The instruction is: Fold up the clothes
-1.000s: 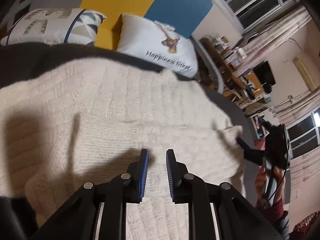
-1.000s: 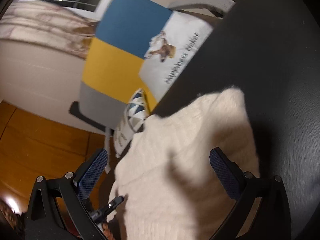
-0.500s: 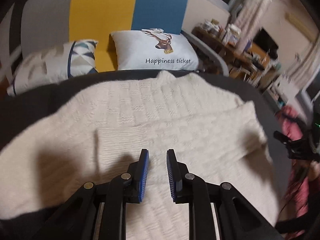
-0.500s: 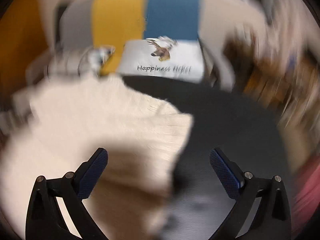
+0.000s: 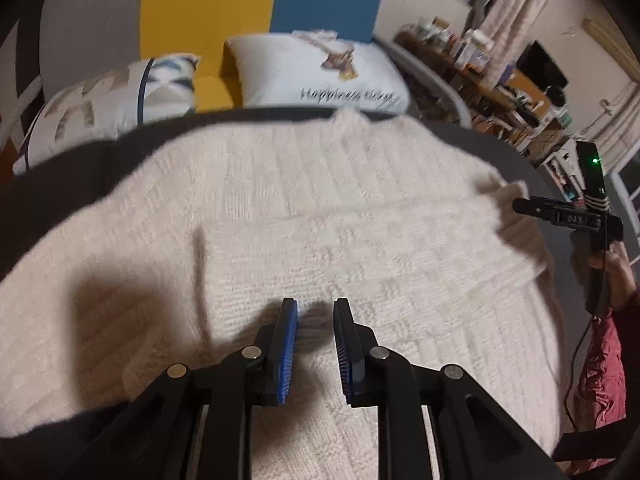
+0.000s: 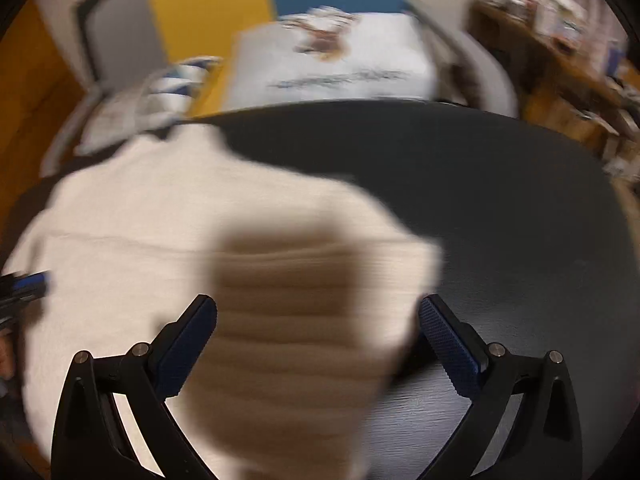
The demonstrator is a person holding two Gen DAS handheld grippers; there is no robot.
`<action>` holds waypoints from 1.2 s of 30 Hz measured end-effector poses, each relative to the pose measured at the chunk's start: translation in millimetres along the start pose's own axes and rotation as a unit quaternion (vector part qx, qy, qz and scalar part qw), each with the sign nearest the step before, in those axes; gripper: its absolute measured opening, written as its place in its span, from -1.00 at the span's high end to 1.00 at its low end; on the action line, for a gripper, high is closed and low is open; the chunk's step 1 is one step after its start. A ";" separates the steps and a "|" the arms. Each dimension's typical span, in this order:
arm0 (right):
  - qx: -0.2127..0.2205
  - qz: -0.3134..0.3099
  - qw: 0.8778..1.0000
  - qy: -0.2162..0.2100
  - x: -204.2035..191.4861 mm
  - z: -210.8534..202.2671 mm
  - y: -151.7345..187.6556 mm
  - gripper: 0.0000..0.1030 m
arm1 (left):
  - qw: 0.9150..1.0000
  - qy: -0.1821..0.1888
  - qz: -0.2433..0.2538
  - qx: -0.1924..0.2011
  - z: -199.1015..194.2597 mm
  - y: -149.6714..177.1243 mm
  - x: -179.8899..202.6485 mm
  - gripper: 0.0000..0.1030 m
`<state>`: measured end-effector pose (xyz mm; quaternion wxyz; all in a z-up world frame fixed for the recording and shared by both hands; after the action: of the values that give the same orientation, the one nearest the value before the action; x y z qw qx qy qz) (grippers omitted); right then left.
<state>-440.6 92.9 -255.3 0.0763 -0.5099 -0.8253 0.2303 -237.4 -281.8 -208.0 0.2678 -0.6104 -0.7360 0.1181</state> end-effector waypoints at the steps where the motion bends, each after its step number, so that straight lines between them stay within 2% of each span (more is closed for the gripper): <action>1: 0.014 -0.001 1.000 -0.020 -2.6 -5.7 -2.9 -0.99 | 1.000 -0.003 0.001 0.007 -2.2 -1.8 -1.4 0.66; 2: 0.028 -0.004 0.999 -0.038 -5.3 -11.2 -5.7 -0.99 | 1.000 -0.004 0.001 0.009 -2.3 -2.6 -2.5 0.66; 4: 0.036 -0.048 0.998 -0.014 -10.5 -12.5 -10.2 -0.99 | 1.000 -0.011 0.001 -0.003 2.7 -1.6 -6.1 0.65; 6: 0.008 -0.092 0.996 0.003 -15.7 1.4 -10.0 -0.99 | 1.000 -0.022 -0.001 -0.015 7.0 2.0 -10.2 0.66; 8: -0.033 -0.122 0.991 0.048 -7.8 18.7 -7.1 -0.99 | 1.000 -0.021 -0.003 -0.012 3.2 2.9 -10.7 0.65; 9: -0.047 -0.118 0.989 0.078 1.8 22.7 -8.9 -0.96 | 1.000 -0.020 -0.006 -0.010 1.1 3.1 -11.2 0.65; 10: -0.036 -0.107 0.988 0.106 11.3 16.7 -14.5 -0.96 | 1.000 -0.014 -0.017 -0.008 -1.6 1.6 -12.7 0.65; 12: -0.004 -0.092 0.982 0.163 25.2 -3.4 -23.8 -0.96 | 0.999 0.027 -0.033 0.000 -5.6 -8.4 -5.0 0.66; 13: 0.002 -0.056 0.992 0.117 22.5 -14.6 -16.3 -0.96 | 0.998 0.050 -0.039 0.004 -7.3 -14.1 0.5 0.65; 14: 0.009 -0.019 0.997 0.070 19.6 -26.5 -9.4 -0.96 | 0.995 0.088 -0.038 0.004 -5.5 -24.0 16.8 0.63; 15: 0.015 0.020 0.999 0.021 15.5 -38.6 -2.7 -0.96 | 0.991 0.126 -0.037 0.005 -4.1 -33.8 33.0 0.60; 16: 0.010 0.077 0.995 -0.065 -1.6 -45.4 7.4 -0.96 | 0.986 0.164 -0.036 0.006 -3.3 -43.6 49.2 0.60; 17: 0.025 0.141 0.976 -0.167 -11.5 -56.6 20.0 -0.97 | 0.978 0.204 -0.035 0.005 -1.6 -54.0 66.9 0.58; 18: 0.039 0.201 0.943 -0.262 -19.3 -70.2 30.9 -0.97 | 0.968 0.248 -0.034 -0.007 6.9 -67.1 94.0 0.56; 20: 0.049 0.285 0.891 -0.351 -24.0 -77.9 52.2 -0.97 | 0.959 0.279 -0.029 -0.034 25.8 -84.5 131.2 0.56; 23: 0.073 0.364 0.842 -0.391 -18.6 -74.1 74.7 -0.97 | 0.953 0.293 -0.015 -0.070 59.9 -107.6 181.3 0.55; 26: 0.075 0.400 0.836 -0.368 -14.5 -60.2 79.0 -0.97 | 0.952 0.292 0.019 -0.094 88.5 -125.5 227.0 0.54; 28: 0.101 0.414 0.834 -0.352 -6.5 -57.6 72.8 -0.97 | 0.953 0.279 0.048 -0.106 106.6 -133.5 248.0 0.53; 29: 0.101 0.422 0.832 -0.346 -4.5 -55.5 72.0 -0.97 | 0.955 0.269 0.060 -0.113 114.9 -135.6 254.6 0.53; 30: 0.098 0.436 0.827 -0.341 -4.6 -52.5 72.9 -0.97 | 0.954 0.264 0.071 -0.122 121.6 -134.4 259.7 0.52; 33: 0.112 0.477 0.799 -0.349 -1.0 -52.4 82.1 -0.97 | 0.951 0.250 0.105 -0.146 141.5 -130.6 274.7 0.46; 36: 0.136 0.485 0.783 -0.365 -1.7 -49.8 74.9 -0.98 | 0.951 0.220 0.147 -0.160 159.0 -119.9 286.2 0.46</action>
<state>-361.4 134.5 -245.5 -0.2840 -0.7051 -0.3952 0.5157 -455.0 -9.4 -208.2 0.3012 -0.7577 -0.5702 -0.1003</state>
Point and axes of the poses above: each gripper's, at about its wrist camera, not at the fingertips, and z roughly the way its jaws point, x to its right, y to its underside, the point moved 8 cm from there along z, roughly the way its jaws point, and after that the axes turned 2 degrees about x, right-handed, at the moved point
